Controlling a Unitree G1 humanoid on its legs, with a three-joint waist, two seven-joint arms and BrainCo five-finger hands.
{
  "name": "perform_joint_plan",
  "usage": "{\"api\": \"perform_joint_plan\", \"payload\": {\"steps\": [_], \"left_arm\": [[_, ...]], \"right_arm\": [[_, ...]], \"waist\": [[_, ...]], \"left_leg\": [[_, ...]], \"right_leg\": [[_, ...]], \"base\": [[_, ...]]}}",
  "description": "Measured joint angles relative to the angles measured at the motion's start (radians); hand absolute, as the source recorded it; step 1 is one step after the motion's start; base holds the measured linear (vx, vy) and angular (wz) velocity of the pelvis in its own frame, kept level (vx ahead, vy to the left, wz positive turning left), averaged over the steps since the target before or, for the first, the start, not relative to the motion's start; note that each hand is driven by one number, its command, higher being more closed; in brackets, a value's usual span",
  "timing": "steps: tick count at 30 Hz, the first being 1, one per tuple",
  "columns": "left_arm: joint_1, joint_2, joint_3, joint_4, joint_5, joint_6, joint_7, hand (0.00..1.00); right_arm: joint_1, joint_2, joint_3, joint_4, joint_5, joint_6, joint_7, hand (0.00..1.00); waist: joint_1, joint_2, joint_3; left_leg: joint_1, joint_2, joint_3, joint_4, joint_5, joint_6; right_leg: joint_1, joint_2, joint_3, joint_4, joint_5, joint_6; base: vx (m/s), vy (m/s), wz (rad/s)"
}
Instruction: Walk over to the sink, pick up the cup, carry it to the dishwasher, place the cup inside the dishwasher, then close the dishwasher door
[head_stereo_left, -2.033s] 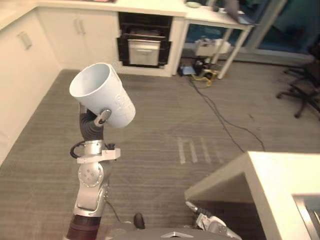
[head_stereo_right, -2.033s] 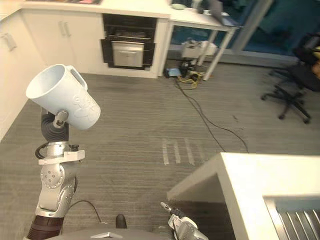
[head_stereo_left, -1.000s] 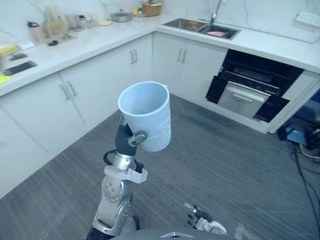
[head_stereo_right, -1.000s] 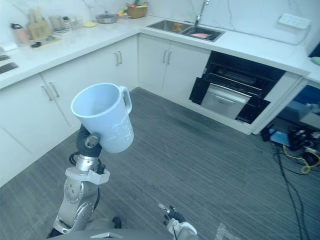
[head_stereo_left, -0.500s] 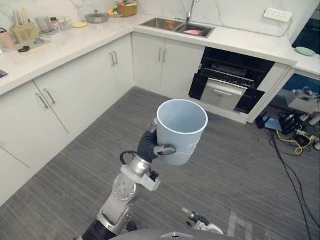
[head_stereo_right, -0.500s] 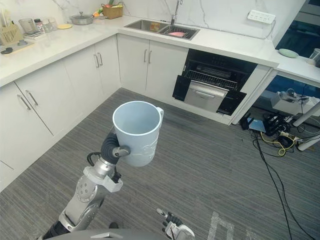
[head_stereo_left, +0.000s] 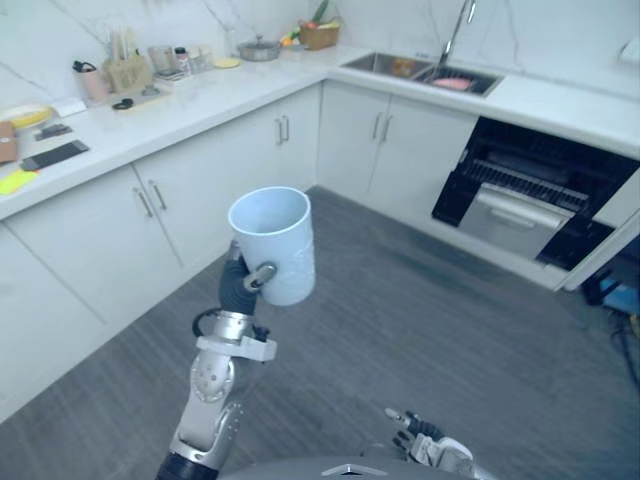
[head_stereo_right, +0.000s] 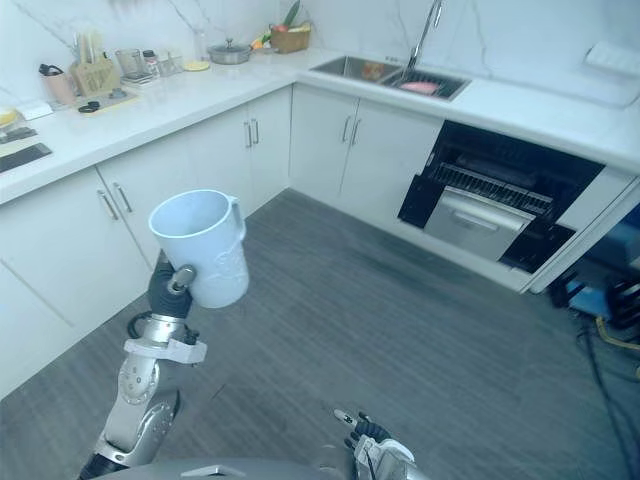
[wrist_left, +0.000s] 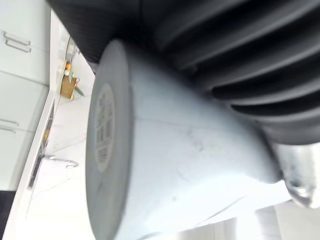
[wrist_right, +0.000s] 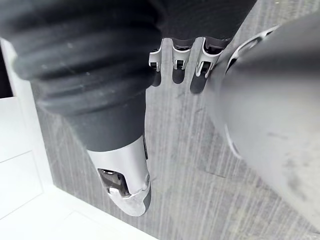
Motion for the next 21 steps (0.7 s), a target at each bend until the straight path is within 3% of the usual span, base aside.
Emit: {"api": "perform_joint_plan", "payload": {"steps": [1,2,3,4,6,7,9,10,11,12,13,15,17,18,19,21], "left_arm": [[-0.004,0.000,0.003,0.005,0.000,0.000,0.003,1.00],[-0.022,0.001,0.005,0.022,-0.001,0.001,0.011,1.00],[-0.040,-0.001,0.005,0.036,-0.008,0.011,0.004,1.00],[-0.044,-0.001,0.003,0.036,-0.009,0.014,0.001,1.00],[-0.072,-0.004,-0.011,0.034,-0.010,0.018,-0.035,1.00],[-0.077,-0.006,-0.016,0.030,-0.010,0.018,-0.040,1.00],[-0.077,-0.011,-0.029,0.029,-0.009,0.015,-0.053,1.00],[-0.067,-0.016,-0.038,0.028,-0.009,0.012,-0.056,1.00],[-0.051,-0.037,-0.049,0.027,-0.008,0.012,-0.058,1.00],[-0.051,-0.038,-0.050,0.024,-0.008,0.012,-0.060,1.00],[-0.045,-0.046,-0.053,0.003,-0.008,0.012,-0.070,1.00],[-0.031,-0.069,-0.044,-0.018,-0.008,0.011,-0.071,1.00],[0.006,-0.112,-0.049,-0.030,-0.005,0.005,-0.083,1.00],[0.019,-0.124,-0.048,-0.030,-0.004,0.005,-0.087,1.00],[0.043,-0.123,-0.040,-0.031,-0.005,0.003,-0.096,1.00],[0.063,-0.119,-0.033,-0.031,-0.011,-0.001,-0.114,1.00]], "right_arm": [[-0.001,0.004,-0.002,0.000,0.000,-0.003,0.004,0.00],[-0.005,0.023,-0.015,-0.002,0.000,-0.014,0.017,0.00],[-0.007,0.035,-0.018,-0.016,0.001,-0.017,0.024,0.00],[-0.006,0.036,-0.019,-0.022,0.000,-0.017,0.024,0.00],[0.007,0.043,-0.032,-0.074,0.000,-0.016,0.026,0.00],[0.011,0.045,-0.036,-0.086,0.000,-0.015,0.028,0.00],[0.026,0.054,-0.034,-0.123,-0.011,-0.009,0.032,0.00],[0.033,0.061,-0.035,-0.137,-0.016,-0.006,0.029,0.00],[0.041,0.030,-0.034,-0.159,-0.018,0.008,0.029,0.00],[0.042,0.026,-0.034,-0.161,-0.017,0.013,0.029,0.00],[0.039,0.021,-0.033,-0.181,-0.016,0.041,0.029,0.00],[0.055,0.035,-0.027,-0.228,-0.017,0.077,0.028,0.00],[0.097,0.027,0.011,-0.302,-0.017,0.125,0.017,0.00],[0.106,0.027,0.014,-0.315,-0.016,0.130,0.009,0.00],[0.123,0.025,0.031,-0.316,-0.007,0.135,-0.010,0.00],[0.144,0.025,0.047,-0.313,0.028,0.119,-0.041,0.00]], "waist": [[-0.002,-0.002,0.002],[-0.006,-0.007,0.007],[-0.013,0.001,0.019],[-0.016,0.006,0.024],[-0.023,0.038,0.054],[-0.024,0.040,0.061],[-0.025,0.017,0.071],[-0.018,0.005,0.067],[-0.018,0.061,0.059],[-0.018,0.066,0.057],[-0.015,0.067,0.056],[-0.025,0.078,0.051],[-0.022,0.081,0.054],[-0.018,0.087,0.055],[-0.010,0.081,0.063],[0.024,0.076,0.061]], "left_leg": [[0.002,0.004,-0.002,0.000,-0.003,-0.003],[0.014,0.011,-0.011,0.000,-0.011,-0.015],[0.029,0.024,-0.022,0.006,-0.025,-0.021],[0.034,0.029,-0.025,0.007,-0.030,-0.023],[0.061,0.066,-0.059,0.052,-0.101,-0.050],[0.070,0.072,-0.070,0.064,-0.122,-0.060],[0.110,0.079,-0.097,0.097,-0.191,-0.098],[0.150,0.101,-0.108,0.110,-0.241,-0.125],[0.180,0.161,-0.109,0.114,-0.260,-0.147],[0.184,0.168,-0.107,0.119,-0.258,-0.149],[0.171,0.190,-0.110,0.196,-0.209,-0.131],[0.126,0.232,-0.118,0.385,-0.133,-0.171],[-0.086,0.298,-0.156,0.833,0.117,-0.201],[-0.134,0.315,-0.148,0.930,0.121,-0.187],[-0.226,0.323,-0.132,1.077,0.096,-0.142],[-0.347,0.299,-0.096,1.119,0.035,-0.086]], "right_leg": [[-0.005,0.012,0.000,-0.038,-0.004,0.006],[-0.026,0.049,0.004,-0.198,0.006,0.016],[-0.032,0.096,0.041,-0.401,0.065,0.019],[-0.031,0.106,0.053,-0.439,0.082,0.020],[-0.029,0.160,0.164,-0.658,0.224,0.037],[-0.030,0.160,0.186,-0.681,0.246,0.041],[-0.014,0.136,0.211,-0.697,0.271,0.034],[-0.014,0.131,0.170,-0.635,0.356,0.024],[-0.034,0.181,0.123,-0.537,0.297,0.008],[-0.040,0.184,0.118,-0.522,0.283,0.002],[-0.057,0.203,0.104,-0.433,0.199,-0.028],[-0.007,0.244,0.102,-0.420,0.125,-0.056],[0.107,0.291,0.100,-0.465,0.070,-0.092],[0.144,0.303,0.105,-0.485,0.061,-0.101],[0.232,0.317,0.111,-0.536,0.050,-0.121],[0.339,0.319,0.128,-0.621,0.059,-0.127]], "base": [[0.33,-0.060,0.14],[0.39,-0.095,0.17],[0.48,-0.123,0.20],[0.43,-0.141,0.29],[0.45,-0.186,0.40],[0.49,-0.246,0.50],[0.49,-0.303,0.43],[0.55,-0.387,0.31],[0.55,-0.362,0.21],[0.63,-0.405,-0.03],[0.51,-0.340,-0.16],[0.55,-0.350,-0.17],[0.54,-0.261,-0.06],[0.59,-0.234,0.03],[0.58,-0.226,0.01],[0.50,-0.162,-0.22]]}}
